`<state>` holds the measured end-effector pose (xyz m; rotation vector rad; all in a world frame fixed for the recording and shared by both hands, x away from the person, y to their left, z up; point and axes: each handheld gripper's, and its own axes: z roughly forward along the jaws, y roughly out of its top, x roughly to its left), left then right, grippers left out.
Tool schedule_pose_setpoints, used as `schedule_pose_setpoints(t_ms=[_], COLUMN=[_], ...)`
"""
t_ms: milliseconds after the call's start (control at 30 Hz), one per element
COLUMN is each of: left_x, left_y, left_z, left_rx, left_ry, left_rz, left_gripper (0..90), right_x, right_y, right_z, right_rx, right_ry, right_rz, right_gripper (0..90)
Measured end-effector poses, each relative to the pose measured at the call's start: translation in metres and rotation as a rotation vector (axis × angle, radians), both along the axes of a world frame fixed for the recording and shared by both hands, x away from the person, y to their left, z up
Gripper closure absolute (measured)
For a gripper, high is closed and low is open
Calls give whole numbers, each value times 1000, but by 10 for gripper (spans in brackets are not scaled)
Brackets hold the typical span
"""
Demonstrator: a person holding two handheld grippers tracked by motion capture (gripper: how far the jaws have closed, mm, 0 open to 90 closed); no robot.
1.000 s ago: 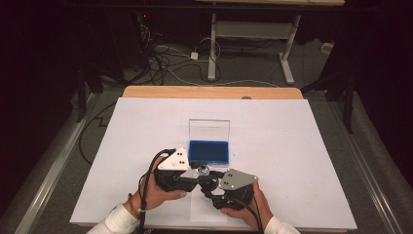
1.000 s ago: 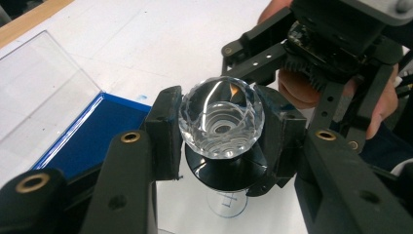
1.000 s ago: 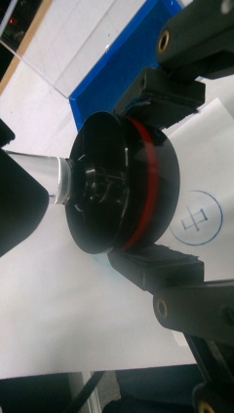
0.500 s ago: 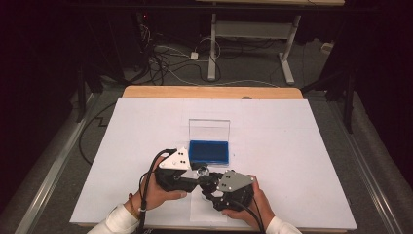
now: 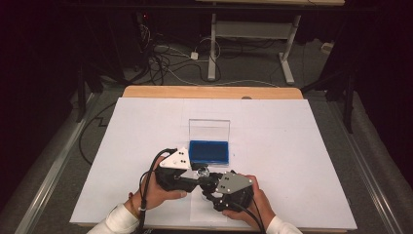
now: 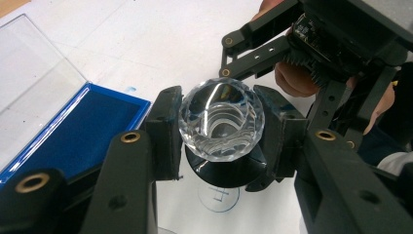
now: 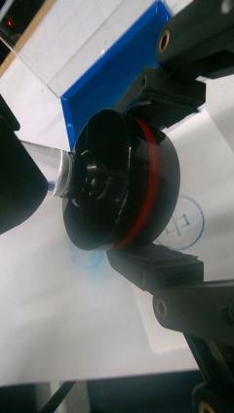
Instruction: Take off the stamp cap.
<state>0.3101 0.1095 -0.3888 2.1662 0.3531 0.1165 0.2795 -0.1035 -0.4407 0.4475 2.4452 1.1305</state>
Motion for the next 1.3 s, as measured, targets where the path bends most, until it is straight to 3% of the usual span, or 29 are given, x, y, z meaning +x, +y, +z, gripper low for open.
schedule_pose_setpoints(t_ms=[133, 267, 533, 1000, 1100, 1133, 1300], left_x=[-2, -4, -5, -7, -4, -4, -4], left_y=[-1, -4, -1, 0, 0, -1, -2], left_z=[1, 1, 1, -2, -2, -3, -2], left_rx=[1, 21, -17, -51, -39, -31, -10], left_ry=[-23, -46, -46, -65, -43, -43, -38], left_rz=[3, 0, 5, 44, 38, 31, 16], left_gripper=[547, 547, 548, 549, 549, 549, 549], right_x=[4, 8, 9, 9, 8, 5, 3], right_y=[-3, -3, -7, -10, -9, -5, -3], right_z=[0, -2, 0, 4, 4, 3, 2], right_rx=[58, 80, 117, 101, 76, 48, 12], right_ry=[61, 114, 140, 125, 111, 94, 72], right_rz=[17, 31, 37, -1, -6, -16, -5], right_gripper=[389, 389, 391, 393, 393, 393, 392])
